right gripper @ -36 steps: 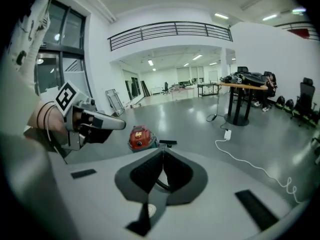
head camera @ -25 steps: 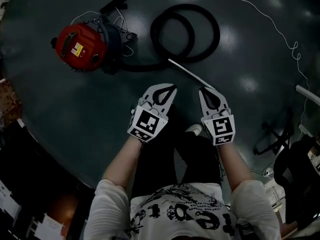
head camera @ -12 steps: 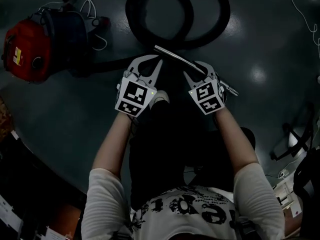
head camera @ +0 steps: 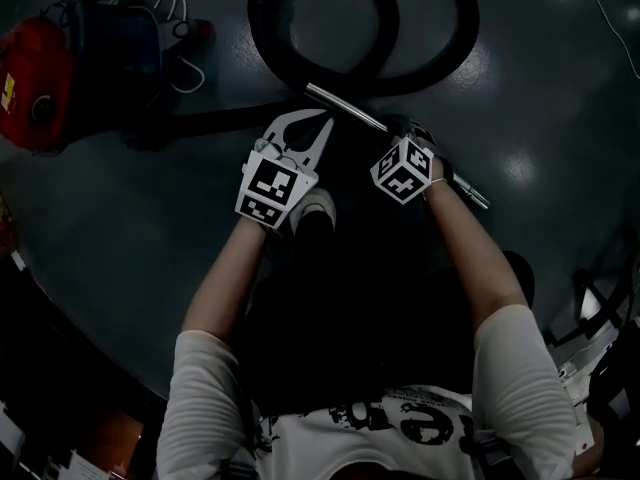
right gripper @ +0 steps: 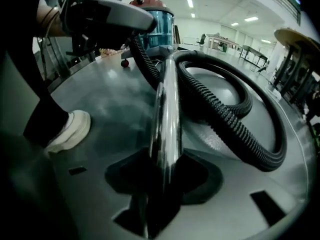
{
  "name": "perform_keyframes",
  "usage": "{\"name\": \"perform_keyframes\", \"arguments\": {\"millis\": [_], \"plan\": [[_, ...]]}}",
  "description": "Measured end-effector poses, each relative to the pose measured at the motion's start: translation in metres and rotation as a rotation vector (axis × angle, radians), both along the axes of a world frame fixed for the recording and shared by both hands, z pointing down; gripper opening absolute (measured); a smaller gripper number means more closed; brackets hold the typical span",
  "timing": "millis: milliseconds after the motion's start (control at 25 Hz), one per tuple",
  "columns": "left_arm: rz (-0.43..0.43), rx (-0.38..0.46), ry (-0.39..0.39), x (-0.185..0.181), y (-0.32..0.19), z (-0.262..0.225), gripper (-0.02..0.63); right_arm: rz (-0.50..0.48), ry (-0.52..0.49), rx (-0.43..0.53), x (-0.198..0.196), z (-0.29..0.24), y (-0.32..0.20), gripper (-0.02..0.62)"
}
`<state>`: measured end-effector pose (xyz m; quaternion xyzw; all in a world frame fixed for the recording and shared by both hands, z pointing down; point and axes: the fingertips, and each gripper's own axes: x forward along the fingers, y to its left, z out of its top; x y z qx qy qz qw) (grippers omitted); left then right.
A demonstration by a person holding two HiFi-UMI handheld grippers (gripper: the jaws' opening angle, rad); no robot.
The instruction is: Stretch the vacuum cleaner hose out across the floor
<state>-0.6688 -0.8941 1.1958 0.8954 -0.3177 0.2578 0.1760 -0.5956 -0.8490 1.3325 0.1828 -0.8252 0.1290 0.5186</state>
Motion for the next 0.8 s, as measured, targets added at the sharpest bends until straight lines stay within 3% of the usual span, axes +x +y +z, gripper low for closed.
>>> {"name": "perform_keyframes", "arguments": {"millis": [240, 400, 520, 600, 640, 800], "plan": [[0.001, -0.029, 0.028, -0.002, 0.005, 0.014, 0.005, -0.085, 0.029, -0.062, -0.006, 0.025, 0.002, 0.170], [0.035, -0.051, 0.014, 0.003, 0.013, 0.023, 0.005, -0.082, 0.005, -0.065, -0.007, 0.025, 0.003, 0.170], [0.033, -0.113, 0.050, 0.005, 0.016, 0.032, 0.006, -0.077, -0.002, -0.074, -0.007, 0.024, 0.002, 0.170], [0.005, -0.125, 0.078, 0.003, 0.012, 0.028, 0.005, -0.066, -0.003, -0.078, -0.006, 0.022, 0.001, 0.103], [-0.003, -0.122, 0.086, 0.001, 0.009, 0.025, 0.006, -0.059, 0.001, -0.073, -0.006, 0.022, 0.000, 0.101], [0.087, -0.116, 0.097, 0.001, 0.015, 0.012, 0.005, -0.013, -0.002, -0.087, -0.005, 0.012, 0.003, 0.094]]}}
